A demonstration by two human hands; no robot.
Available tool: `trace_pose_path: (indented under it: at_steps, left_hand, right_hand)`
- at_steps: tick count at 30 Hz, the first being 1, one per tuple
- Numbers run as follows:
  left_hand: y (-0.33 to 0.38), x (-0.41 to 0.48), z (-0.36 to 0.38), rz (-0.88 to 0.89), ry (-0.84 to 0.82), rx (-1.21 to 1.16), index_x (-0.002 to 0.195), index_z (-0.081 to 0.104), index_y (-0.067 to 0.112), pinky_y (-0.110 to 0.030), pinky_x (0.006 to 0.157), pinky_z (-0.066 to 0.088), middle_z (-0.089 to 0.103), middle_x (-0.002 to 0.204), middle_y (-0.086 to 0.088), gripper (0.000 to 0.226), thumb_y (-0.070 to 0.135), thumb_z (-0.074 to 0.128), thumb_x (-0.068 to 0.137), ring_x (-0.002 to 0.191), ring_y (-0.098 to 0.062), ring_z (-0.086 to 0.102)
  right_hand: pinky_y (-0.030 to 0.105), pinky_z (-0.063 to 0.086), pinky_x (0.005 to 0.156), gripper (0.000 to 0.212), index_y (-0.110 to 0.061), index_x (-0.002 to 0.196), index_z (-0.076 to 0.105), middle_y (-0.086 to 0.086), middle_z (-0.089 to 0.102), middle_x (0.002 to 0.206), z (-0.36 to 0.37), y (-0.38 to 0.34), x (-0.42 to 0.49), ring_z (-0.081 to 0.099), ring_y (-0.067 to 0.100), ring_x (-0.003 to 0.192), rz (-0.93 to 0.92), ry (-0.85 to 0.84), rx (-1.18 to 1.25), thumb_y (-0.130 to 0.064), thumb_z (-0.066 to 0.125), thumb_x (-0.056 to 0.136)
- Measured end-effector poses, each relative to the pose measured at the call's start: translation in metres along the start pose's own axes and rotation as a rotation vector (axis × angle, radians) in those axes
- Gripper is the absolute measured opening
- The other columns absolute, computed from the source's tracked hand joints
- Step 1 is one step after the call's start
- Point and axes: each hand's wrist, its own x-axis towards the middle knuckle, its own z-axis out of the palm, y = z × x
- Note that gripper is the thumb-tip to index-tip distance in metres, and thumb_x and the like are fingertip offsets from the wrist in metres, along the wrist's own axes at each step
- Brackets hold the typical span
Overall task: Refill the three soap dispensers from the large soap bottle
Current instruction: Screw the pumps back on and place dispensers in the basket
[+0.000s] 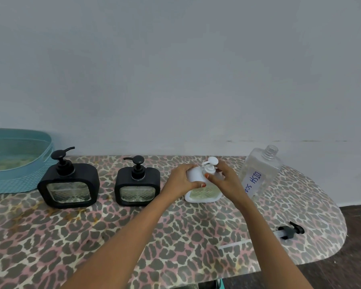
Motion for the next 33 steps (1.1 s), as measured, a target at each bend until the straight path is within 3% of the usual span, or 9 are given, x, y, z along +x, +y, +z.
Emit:
trace_pose_path:
  at_steps: [2, 6, 10, 13, 16, 22, 28, 33]
  left_hand:
    - [0.001, -0.001, 0.000, -0.002, 0.003, 0.003, 0.124, 0.053, 0.012, -0.024, 0.090, 0.040, 0.055, 0.128, -0.005, 0.063, 0.023, 0.079, 0.068, 0.114, -0.019, 0.052]
    - [0.003, -0.002, 0.000, -0.004, 0.011, 0.002, 0.119, 0.056, 0.011, -0.023, 0.086, 0.040, 0.058, 0.122, -0.006, 0.057, 0.022, 0.079, 0.068, 0.110, -0.020, 0.054]
    - [0.004, -0.003, 0.000, -0.005, 0.018, 0.001, 0.118, 0.056, 0.010, -0.023, 0.085, 0.039, 0.058, 0.122, -0.006, 0.055, 0.020, 0.079, 0.069, 0.111, -0.019, 0.053]
    - [0.005, -0.004, 0.001, -0.002, 0.027, 0.013, 0.120, 0.055, 0.009, -0.021, 0.085, 0.036, 0.056, 0.124, -0.007, 0.056, 0.020, 0.078, 0.070, 0.112, -0.019, 0.052]
    - [0.006, -0.004, 0.001, -0.001, 0.029, 0.018, 0.119, 0.055, 0.009, -0.021, 0.085, 0.036, 0.056, 0.124, -0.008, 0.055, 0.020, 0.077, 0.071, 0.112, -0.020, 0.052]
    - [0.007, -0.005, 0.002, -0.007, 0.014, 0.020, 0.120, 0.054, 0.010, -0.021, 0.083, 0.035, 0.055, 0.124, -0.007, 0.053, 0.022, 0.076, 0.073, 0.111, -0.019, 0.051]
    - [0.008, -0.012, -0.005, -0.003, -0.017, 0.004, 0.126, 0.049, 0.013, -0.022, 0.089, 0.035, 0.049, 0.131, -0.006, 0.055, 0.023, 0.072, 0.077, 0.118, -0.017, 0.048]
    - [0.013, -0.028, -0.019, 0.006, -0.009, -0.008, 0.129, 0.046, 0.015, -0.023, 0.094, 0.035, 0.045, 0.136, -0.002, 0.053, 0.020, 0.068, 0.081, 0.125, -0.017, 0.044]
  right_hand:
    - [0.002, 0.036, 0.073, 0.028, -0.011, 0.111, 0.062, 0.004, 0.063, 0.107, -0.001, 0.003, 0.001, 0.054, 0.015, 0.093, -0.008, 0.016, -0.013, -0.008, 0.064, 0.084]
    - [0.004, 0.037, 0.064, 0.034, -0.004, 0.104, 0.061, 0.003, 0.060, 0.095, 0.007, 0.004, 0.005, 0.053, 0.015, 0.086, 0.075, 0.177, -0.030, -0.013, 0.075, 0.075]
    - [0.002, 0.037, 0.060, 0.030, -0.010, 0.088, 0.056, 0.002, 0.057, 0.084, 0.017, 0.004, 0.006, 0.049, 0.006, 0.070, 0.076, 0.295, -0.025, -0.017, 0.079, 0.070]
    - [0.008, 0.037, 0.058, 0.029, -0.008, 0.089, 0.058, 0.004, 0.060, 0.085, 0.024, 0.005, 0.004, 0.051, 0.007, 0.070, 0.084, 0.367, -0.017, -0.019, 0.078, 0.071]
    - [0.016, 0.039, 0.064, 0.033, -0.004, 0.094, 0.060, 0.008, 0.062, 0.090, 0.031, 0.005, 0.001, 0.056, 0.016, 0.079, 0.086, 0.435, 0.038, -0.020, 0.078, 0.071]
    - [0.025, 0.042, 0.070, 0.036, -0.003, 0.097, 0.060, 0.009, 0.062, 0.092, 0.038, 0.001, -0.001, 0.057, 0.018, 0.082, 0.092, 0.490, 0.032, -0.022, 0.078, 0.072]
    - [0.011, 0.032, 0.070, 0.035, -0.004, 0.112, 0.057, 0.001, 0.053, 0.096, 0.035, -0.002, -0.014, 0.050, 0.013, 0.086, 0.053, 0.443, -0.011, -0.010, 0.069, 0.080]
    - [0.017, 0.037, 0.078, 0.029, -0.003, 0.111, 0.057, 0.005, 0.057, 0.100, 0.036, -0.007, -0.030, 0.054, 0.018, 0.092, 0.041, 0.498, -0.008, 0.000, 0.062, 0.082]
